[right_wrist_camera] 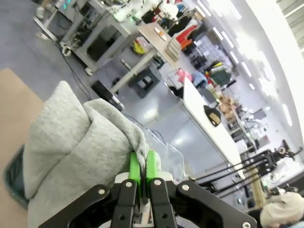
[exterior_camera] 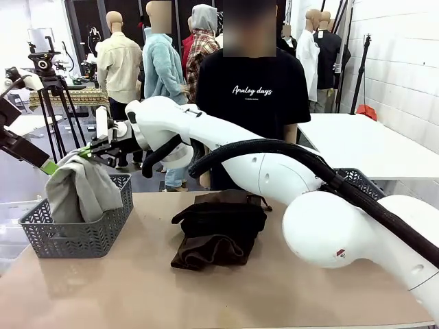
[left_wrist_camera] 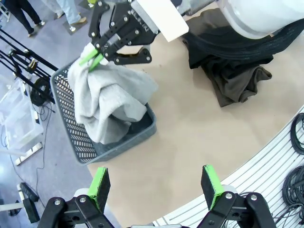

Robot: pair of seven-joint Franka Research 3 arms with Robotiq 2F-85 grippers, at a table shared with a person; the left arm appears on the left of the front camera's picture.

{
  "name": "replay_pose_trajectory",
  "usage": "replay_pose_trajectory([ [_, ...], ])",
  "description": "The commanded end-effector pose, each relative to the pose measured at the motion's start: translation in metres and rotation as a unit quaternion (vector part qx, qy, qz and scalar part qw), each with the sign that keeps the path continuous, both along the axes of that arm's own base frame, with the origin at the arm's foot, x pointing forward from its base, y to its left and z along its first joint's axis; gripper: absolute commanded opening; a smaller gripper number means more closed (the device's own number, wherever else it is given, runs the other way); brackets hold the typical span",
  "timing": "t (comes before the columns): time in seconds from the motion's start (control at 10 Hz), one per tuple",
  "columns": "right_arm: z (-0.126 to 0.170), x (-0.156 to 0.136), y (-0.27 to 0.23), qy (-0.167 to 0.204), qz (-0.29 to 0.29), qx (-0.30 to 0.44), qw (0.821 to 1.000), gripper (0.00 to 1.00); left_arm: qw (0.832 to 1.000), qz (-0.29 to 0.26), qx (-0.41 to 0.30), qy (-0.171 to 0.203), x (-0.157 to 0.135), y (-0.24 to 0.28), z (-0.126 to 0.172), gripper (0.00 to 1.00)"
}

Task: Sort the tops and bottoms.
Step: Sort the clothes according to human instructions.

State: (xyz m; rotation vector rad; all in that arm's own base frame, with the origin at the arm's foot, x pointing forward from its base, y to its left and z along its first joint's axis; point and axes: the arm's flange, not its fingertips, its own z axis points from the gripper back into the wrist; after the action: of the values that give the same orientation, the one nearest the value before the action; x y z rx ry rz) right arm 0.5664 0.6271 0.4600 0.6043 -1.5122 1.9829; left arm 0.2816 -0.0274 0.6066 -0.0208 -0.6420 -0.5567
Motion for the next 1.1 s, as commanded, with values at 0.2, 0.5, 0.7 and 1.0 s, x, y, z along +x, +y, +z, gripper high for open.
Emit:
replay_pose_trajectory([
  [0.2, -0.008, 0.125, 0.137, -0.005, 0.074, 0.041, 0.996, 0.0, 1.0, 0.001, 0.0, 0.0, 0.0, 0.001, 0.0, 1.0],
  [0.5, -0.008, 0.145, 0.138, -0.007, -0.009, 0.013, 1.0, 0.0, 1.0, 0.001, 0.0, 0.0, 0.0, 0.001, 0.0, 1.0],
  [0.7, -0.006, 0.162, 0.136, -0.031, -0.082, 0.007, 0.996, 0.0, 1.0, 0.001, 0.0, 0.0, 0.0, 0.001, 0.0, 1.0],
  [1.0, -0.005, 0.184, 0.163, -0.035, -0.091, -0.017, 0.995, 0.03, 1.0, 0.001, 0.0, 0.0, 0.0, 0.001, 0.0, 1.0],
])
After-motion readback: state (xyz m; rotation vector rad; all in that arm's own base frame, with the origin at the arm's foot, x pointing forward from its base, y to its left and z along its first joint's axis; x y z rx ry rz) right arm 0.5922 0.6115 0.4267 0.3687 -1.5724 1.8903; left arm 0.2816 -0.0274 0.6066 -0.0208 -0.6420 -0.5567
